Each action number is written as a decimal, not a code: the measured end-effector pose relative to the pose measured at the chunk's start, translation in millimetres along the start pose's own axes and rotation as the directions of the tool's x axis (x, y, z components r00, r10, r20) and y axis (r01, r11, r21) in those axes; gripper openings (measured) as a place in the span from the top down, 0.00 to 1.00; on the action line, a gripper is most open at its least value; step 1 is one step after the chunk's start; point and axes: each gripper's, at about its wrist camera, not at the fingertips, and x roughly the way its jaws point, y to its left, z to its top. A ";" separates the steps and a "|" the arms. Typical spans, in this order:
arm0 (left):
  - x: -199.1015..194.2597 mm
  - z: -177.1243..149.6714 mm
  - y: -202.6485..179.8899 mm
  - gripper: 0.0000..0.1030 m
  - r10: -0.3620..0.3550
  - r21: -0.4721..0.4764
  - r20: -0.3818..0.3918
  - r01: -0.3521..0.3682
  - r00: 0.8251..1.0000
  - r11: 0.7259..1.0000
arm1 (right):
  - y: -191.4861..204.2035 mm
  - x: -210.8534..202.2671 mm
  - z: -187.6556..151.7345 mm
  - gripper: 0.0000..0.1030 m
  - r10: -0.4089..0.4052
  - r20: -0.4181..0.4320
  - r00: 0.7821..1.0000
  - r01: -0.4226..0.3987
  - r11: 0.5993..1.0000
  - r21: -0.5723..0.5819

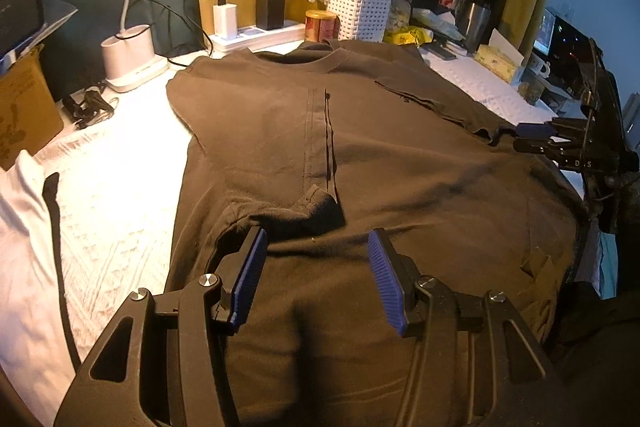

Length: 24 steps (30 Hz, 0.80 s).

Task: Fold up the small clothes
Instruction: 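Move both tools to the T-shirt hem and close on it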

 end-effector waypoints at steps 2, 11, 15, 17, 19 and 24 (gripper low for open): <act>-3.8 -4.3 -1.4 0.49 0.000 -0.006 0.005 0.000 1.000 1.000 | -2.0 -6.4 -6.0 0.56 -0.016 0.002 1.000 0.016 1.000 0.010; -20.6 -32.0 -0.6 0.31 0.025 -0.061 0.022 -0.023 0.999 0.998 | -14.1 -17.2 -41.0 0.56 -0.074 -0.030 0.997 0.076 0.996 0.056; -32.5 -47.0 3.9 0.31 0.054 -0.082 0.013 -0.052 0.998 0.995 | -15.2 -15.1 -51.9 0.56 -0.086 -0.043 0.995 0.089 0.994 0.066; -38.4 -54.0 5.7 0.31 0.072 -0.082 0.003 -0.071 0.997 0.994 | -13.9 -13.9 -54.7 0.56 -0.092 -0.048 0.995 0.095 0.993 0.065; -46.2 -62.6 8.4 0.31 0.086 -0.079 -0.004 -0.086 0.996 0.993 | -13.4 -13.3 -56.4 0.56 -0.088 -0.048 0.995 0.091 0.994 0.065; -55.1 -77.9 14.4 0.31 0.152 -0.073 0.001 -0.151 0.988 0.986 | -13.7 -12.9 -58.2 0.56 -0.095 -0.039 0.995 0.098 0.992 0.081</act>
